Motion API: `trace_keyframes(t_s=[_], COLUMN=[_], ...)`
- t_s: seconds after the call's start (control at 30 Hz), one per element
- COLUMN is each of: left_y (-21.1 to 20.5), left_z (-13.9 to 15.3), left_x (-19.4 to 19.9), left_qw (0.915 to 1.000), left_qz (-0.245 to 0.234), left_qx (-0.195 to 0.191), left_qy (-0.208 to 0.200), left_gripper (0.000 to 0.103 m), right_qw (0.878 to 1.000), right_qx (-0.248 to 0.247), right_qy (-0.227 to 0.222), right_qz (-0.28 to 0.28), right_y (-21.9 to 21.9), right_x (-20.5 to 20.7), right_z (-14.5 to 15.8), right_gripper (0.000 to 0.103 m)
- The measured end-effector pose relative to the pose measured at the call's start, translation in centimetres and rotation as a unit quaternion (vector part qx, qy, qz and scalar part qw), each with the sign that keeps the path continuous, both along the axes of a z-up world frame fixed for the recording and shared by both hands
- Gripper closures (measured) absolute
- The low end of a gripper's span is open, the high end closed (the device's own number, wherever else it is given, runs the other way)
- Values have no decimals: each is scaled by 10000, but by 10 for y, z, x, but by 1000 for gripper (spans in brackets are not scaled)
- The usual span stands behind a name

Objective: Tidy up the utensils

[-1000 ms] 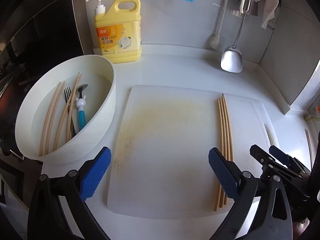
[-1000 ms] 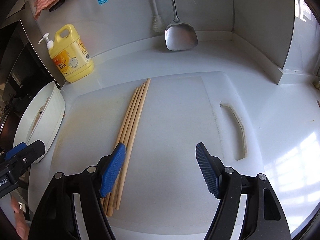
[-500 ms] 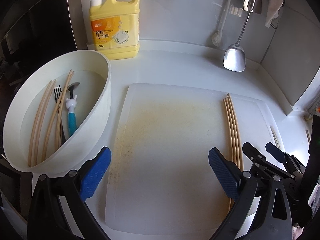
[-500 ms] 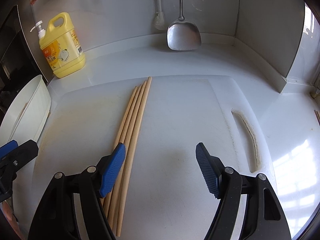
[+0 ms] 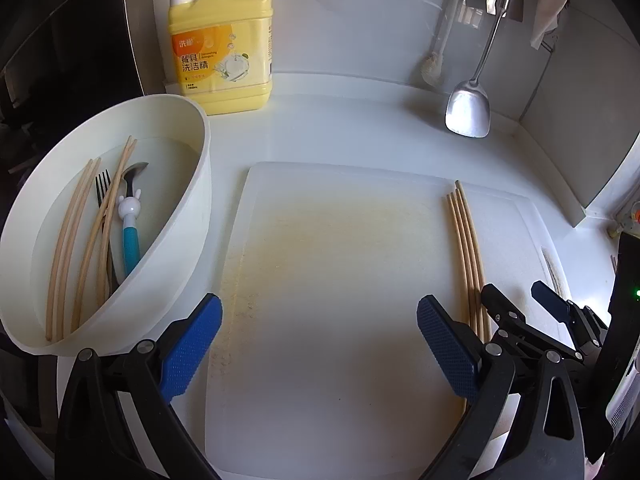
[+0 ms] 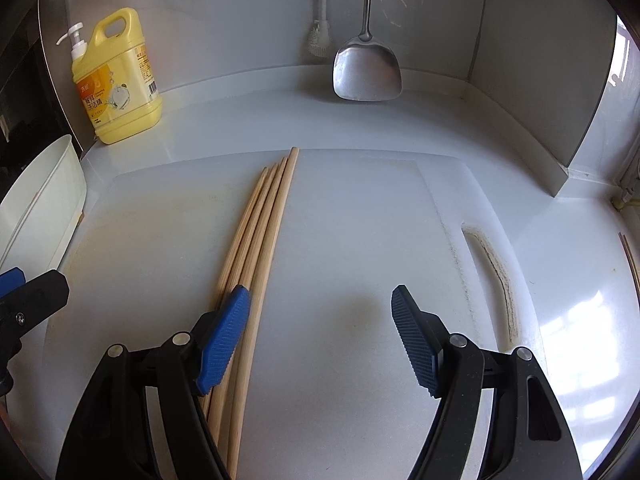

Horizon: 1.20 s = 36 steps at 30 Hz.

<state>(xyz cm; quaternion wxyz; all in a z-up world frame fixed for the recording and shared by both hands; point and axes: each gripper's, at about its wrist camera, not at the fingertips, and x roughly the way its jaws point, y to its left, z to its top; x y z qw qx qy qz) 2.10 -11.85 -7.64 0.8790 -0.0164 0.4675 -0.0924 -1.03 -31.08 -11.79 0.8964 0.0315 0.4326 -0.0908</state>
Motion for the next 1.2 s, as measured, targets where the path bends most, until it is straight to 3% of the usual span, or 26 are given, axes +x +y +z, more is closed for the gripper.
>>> trace_keyframes(t_s=[0.57,1.2], left_y=[-29,-77], left_z=[-10,-34], left_x=[-3,9], left_qw=[9999,9971], left_qz=[-158,-713], left_qx=[-1,245], left_qy=[-23,34], left_gripper=[7,7], right_qw=[9998,9999], right_qx=[-176,80], right_qy=[-19,-70], right_qz=[-28,-99], right_y=[-17,-48], right_x=[0,-7], right_z=[1,-2], right_gripper=[34,34])
